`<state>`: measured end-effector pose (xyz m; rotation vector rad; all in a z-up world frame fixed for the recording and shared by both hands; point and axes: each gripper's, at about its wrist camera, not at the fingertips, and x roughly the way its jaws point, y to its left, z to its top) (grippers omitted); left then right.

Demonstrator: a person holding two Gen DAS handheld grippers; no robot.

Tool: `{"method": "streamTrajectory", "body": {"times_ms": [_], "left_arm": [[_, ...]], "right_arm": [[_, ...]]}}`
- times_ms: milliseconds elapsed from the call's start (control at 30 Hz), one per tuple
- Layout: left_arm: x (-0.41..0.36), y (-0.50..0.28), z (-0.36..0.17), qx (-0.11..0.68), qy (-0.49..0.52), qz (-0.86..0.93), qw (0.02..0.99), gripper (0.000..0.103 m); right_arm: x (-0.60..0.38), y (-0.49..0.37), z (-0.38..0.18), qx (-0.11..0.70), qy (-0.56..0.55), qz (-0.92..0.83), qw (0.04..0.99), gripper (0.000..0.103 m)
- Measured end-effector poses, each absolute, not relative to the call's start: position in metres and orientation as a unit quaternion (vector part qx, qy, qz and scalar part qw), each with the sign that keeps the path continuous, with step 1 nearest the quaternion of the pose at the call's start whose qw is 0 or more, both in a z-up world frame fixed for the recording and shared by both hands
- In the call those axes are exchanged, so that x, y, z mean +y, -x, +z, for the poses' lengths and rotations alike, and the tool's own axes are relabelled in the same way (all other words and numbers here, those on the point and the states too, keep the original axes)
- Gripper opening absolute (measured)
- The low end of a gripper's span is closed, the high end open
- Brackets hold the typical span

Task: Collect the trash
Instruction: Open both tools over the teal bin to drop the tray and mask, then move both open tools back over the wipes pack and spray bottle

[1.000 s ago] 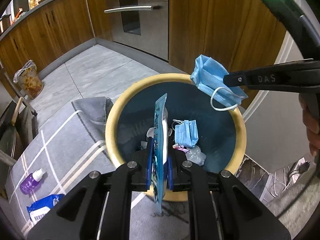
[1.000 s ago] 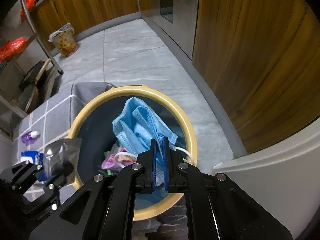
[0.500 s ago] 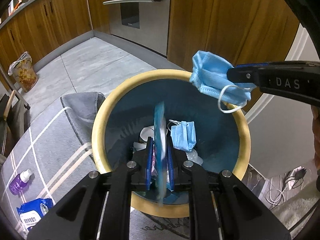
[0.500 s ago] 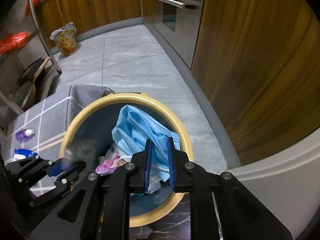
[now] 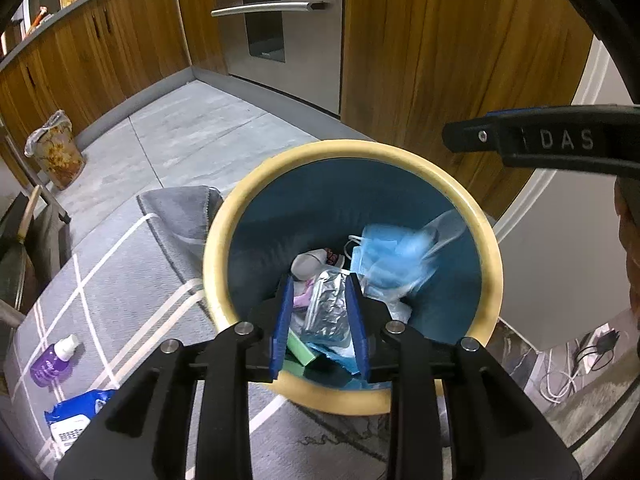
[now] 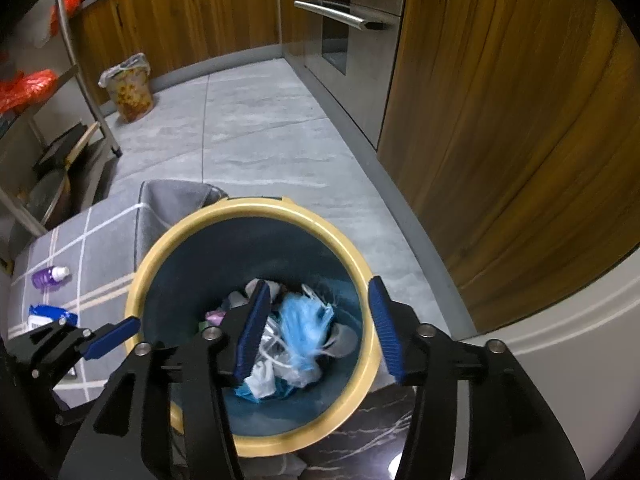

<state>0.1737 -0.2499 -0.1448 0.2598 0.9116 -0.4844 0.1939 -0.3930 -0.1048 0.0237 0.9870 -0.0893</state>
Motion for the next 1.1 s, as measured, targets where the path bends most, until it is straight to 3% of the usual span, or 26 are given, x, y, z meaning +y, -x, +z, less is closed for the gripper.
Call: {"method": "streamTrajectory", "body": {"times_ms": [300,467,533,667,1100], "left_arm": [[-0.23,-0.163,-0.133,0.424,-0.124,-0.215,0.871,0.038],[-0.211,-0.155,-0.122,0.413,-0.117,-0.192,0.883,0.063],[-0.205,-0.152,-0.117,0.408,-0.112,-0.187,0.887,0.07],[-0.193,-0.145,-0.109,0.4,-0.11,-0.174,0.893,0.081],[-0.125,-0.124,-0.106,0.411,-0.08,-0.118,0.9,0.085]], "right_arm": [[-0.382,-0.189,-0.095,0.462,-0.004,-0.043,0.886,0.073],[-0.374,-0.183,-0.089,0.457,0.005,-0.041,0.888,0.085],[-0.372,-0.181,-0.086,0.455,0.011,-0.044,0.889,0.091],[-0.367,-0.177,-0.078,0.449,0.004,-0.042,0.892,0.093],[-0.303,-0.17,-0.063,0.43,0.035,0.021,0.902,0.095]]}}
